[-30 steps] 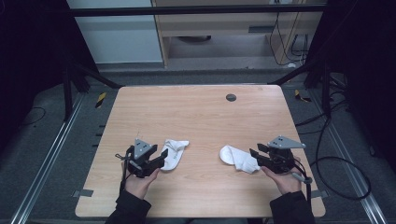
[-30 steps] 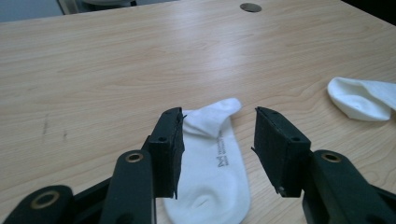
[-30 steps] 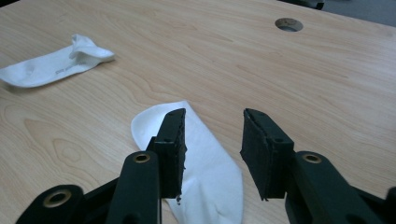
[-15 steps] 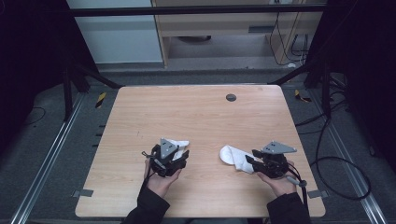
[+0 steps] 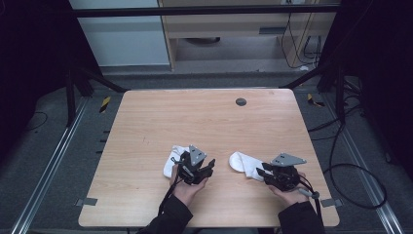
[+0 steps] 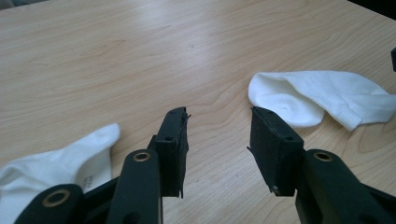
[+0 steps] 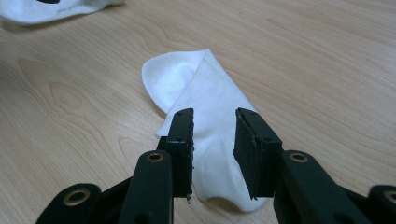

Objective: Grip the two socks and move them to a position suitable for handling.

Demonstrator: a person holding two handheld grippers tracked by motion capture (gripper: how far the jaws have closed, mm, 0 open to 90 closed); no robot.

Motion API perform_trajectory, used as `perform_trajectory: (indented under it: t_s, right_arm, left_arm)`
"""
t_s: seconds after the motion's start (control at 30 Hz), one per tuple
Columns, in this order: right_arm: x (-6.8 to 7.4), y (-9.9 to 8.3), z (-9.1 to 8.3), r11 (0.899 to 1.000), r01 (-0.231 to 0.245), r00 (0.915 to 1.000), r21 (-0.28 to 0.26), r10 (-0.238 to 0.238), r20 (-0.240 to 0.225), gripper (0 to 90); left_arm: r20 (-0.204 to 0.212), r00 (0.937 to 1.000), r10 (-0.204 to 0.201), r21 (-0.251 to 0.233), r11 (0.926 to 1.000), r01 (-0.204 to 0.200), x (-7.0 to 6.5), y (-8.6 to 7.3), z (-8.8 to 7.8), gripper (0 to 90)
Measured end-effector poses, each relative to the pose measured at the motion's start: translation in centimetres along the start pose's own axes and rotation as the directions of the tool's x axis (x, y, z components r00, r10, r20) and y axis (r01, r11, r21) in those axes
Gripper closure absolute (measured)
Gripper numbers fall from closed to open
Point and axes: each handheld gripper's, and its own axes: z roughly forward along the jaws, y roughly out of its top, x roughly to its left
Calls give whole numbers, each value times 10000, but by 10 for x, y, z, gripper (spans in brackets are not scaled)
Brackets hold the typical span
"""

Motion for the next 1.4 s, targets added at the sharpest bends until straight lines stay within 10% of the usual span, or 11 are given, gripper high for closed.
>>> perform_trajectory:
  t_s: [1.4]
  right_arm:
    - [3,-19,19,9897,494,9974,1340,-419,-577,714]
  left_arm:
    - [331,9971,-681,1120,9917,640,-44,3,77,625]
